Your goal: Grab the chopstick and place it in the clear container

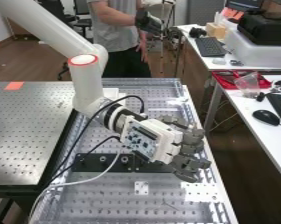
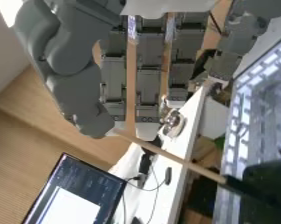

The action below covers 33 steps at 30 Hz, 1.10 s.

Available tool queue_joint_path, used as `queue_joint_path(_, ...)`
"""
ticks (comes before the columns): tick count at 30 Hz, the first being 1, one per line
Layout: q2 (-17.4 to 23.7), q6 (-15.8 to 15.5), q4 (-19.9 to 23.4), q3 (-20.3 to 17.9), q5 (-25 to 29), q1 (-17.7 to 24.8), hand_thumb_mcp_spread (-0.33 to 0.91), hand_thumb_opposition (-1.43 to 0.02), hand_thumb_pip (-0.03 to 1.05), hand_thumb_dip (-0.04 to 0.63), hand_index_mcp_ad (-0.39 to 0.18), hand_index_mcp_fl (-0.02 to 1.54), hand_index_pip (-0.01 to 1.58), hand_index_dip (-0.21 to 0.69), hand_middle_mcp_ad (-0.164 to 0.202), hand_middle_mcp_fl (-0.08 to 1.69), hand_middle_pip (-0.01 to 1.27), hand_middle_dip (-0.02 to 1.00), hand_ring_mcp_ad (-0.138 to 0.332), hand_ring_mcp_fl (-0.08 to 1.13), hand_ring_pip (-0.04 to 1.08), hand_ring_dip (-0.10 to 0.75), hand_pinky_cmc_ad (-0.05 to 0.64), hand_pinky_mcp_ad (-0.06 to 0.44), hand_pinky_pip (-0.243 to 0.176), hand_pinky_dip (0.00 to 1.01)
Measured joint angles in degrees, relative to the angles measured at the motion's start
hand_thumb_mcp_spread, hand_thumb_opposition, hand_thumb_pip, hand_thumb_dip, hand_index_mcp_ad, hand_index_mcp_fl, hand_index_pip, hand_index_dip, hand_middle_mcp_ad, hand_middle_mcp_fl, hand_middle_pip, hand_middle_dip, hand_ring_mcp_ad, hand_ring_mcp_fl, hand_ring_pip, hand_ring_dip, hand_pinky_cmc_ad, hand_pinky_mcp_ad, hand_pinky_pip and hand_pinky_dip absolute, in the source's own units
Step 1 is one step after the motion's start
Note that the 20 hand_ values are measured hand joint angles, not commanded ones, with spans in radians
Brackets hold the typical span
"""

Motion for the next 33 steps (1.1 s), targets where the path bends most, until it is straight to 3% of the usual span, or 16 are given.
queue_joint_path(4,0.46,-3.30,2.49,-0.51,1.70,0.29,0.52,-0.81,0.67,0.264,-0.127,0.49,1.19,-0.010,0.005,0.67,0.62,0.63,0.051,0.49,0.08,0.497,0.330,0.288,0.003,0.34)
queue_joint_path(14,0.42,-3.25,1.36,-0.11,0.39,0.19,0.55,-0.81,0.63,0.260,-0.127,0.57,1.16,-0.019,0.005,0.73,0.62,0.63,0.051,0.54,0.07,0.497,0.340,0.288,0.031,0.32)
queue_joint_path(20,0.65,-4.54,0.81,-0.17,-0.36,0.09,0.55,-0.81,0.69,0.264,-0.127,0.49,1.07,-0.019,0.002,0.66,0.60,0.63,0.054,0.47,0.08,0.497,0.340,0.288,0.035,0.32)
queue_joint_path(33,1.21,-6.65,2.27,-0.38,0.25,0.52,0.54,-0.80,0.71,0.264,-0.127,0.44,1.09,-0.026,0.002,0.64,0.60,0.63,0.054,0.46,0.08,0.497,0.340,0.290,0.035,0.34)
